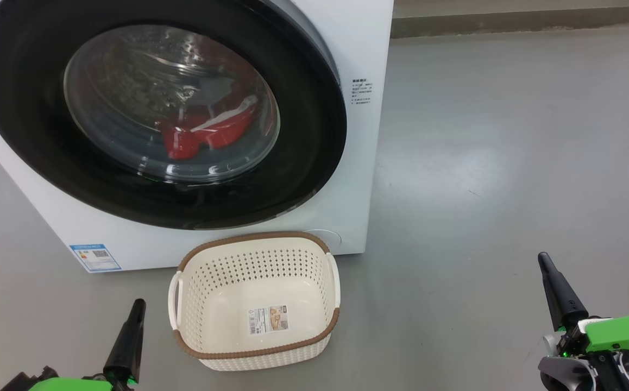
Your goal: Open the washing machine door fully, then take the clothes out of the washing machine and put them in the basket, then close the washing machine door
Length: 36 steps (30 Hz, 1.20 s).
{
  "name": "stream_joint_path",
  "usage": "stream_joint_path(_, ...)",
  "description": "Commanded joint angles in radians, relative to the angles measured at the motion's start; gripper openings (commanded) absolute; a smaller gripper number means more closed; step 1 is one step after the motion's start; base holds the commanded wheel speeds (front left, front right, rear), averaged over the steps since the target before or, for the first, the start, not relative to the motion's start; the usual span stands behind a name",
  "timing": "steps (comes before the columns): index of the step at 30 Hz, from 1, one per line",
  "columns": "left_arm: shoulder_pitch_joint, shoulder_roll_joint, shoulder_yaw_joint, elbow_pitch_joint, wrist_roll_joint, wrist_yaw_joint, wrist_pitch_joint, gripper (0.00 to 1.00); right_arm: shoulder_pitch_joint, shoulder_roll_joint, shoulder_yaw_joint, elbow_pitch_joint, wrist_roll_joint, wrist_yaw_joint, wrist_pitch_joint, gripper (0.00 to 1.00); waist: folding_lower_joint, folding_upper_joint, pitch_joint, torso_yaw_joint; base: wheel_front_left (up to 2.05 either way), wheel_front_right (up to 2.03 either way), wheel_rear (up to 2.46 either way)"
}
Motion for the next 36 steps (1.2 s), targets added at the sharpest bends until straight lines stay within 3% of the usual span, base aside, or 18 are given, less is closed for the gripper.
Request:
stream_joint_path(1, -0.042, 0.009, 0.036, -0.023, 0.012, -0.007, 0.008, 0.0, -0.043, -0.009, 0.014, -0.027, -0.01, 0.0, 0.006, 0.0, 0.0, 0.0, 0.0, 0.0, 0.0, 0.0, 0.0)
stream_joint_path(12, -0.042, 0.009, 0.036, -0.023, 0.012, -0.007, 0.008, 0.0, -0.043, -0.009, 0.014, -0.027, -0.01, 0.0, 0.006, 0.0, 0.0, 0.0, 0.0, 0.0, 0.0, 0.0, 0.0)
stream_joint_path(13, 0.0, 0.0, 0.0, 0.0, 0.0, 0.0, 0.0, 1.0, 0.0, 0.0, -0.001, 0.0, 0.0, 0.0, 0.0, 1.0, 0.0, 0.0, 0.0, 0.0, 0.0, 0.0, 0.0)
stream_joint_path(16, 0.014, -0.007, -0.006, 0.033, 0.0, 0.001, -0.001, 1.0, 0.017, 0.012, 0.006, 0.034, 0.0, 0.0, -0.002, 1.0, 0.0, 0.0, 0.0, 0.0, 0.0, 0.0, 0.0)
stream_joint_path(17, 0.024, -0.01, -0.008, 0.046, 0.0, 0.001, -0.001, 0.0, 0.028, 0.018, 0.008, 0.048, 0.0, 0.0, -0.002, 0.0, 0.0, 0.0, 0.0, 0.0, 0.0, 0.0, 0.0)
stream_joint_path(18, 0.033, -0.014, -0.01, 0.059, 0.0, 0.001, -0.001, 1.0, 0.04, 0.023, 0.01, 0.061, 0.0, 0.0, -0.002, 1.0, 0.0, 0.0, 0.0, 0.0, 0.0, 0.0, 0.0)
stream_joint_path(27, 0.033, -0.024, -0.027, 0.09, -0.001, 0.001, -0.012, 1.0, 0.043, 0.031, 0.037, 0.095, -0.003, 0.0, -0.021, 1.0, 0.0024, 0.0, 0.0, 0.0, 0.0, 0.0, 0.0)
stream_joint_path(36, 0.008, -0.019, -0.047, 0.087, 0.009, 0.0, -0.032, 1.0, 0.014, 0.029, 0.068, 0.099, -0.02, 0.0, -0.045, 1.0, 0.0001, 0.0, 0.007, 0.001, 0.0, 0.0, 0.0)
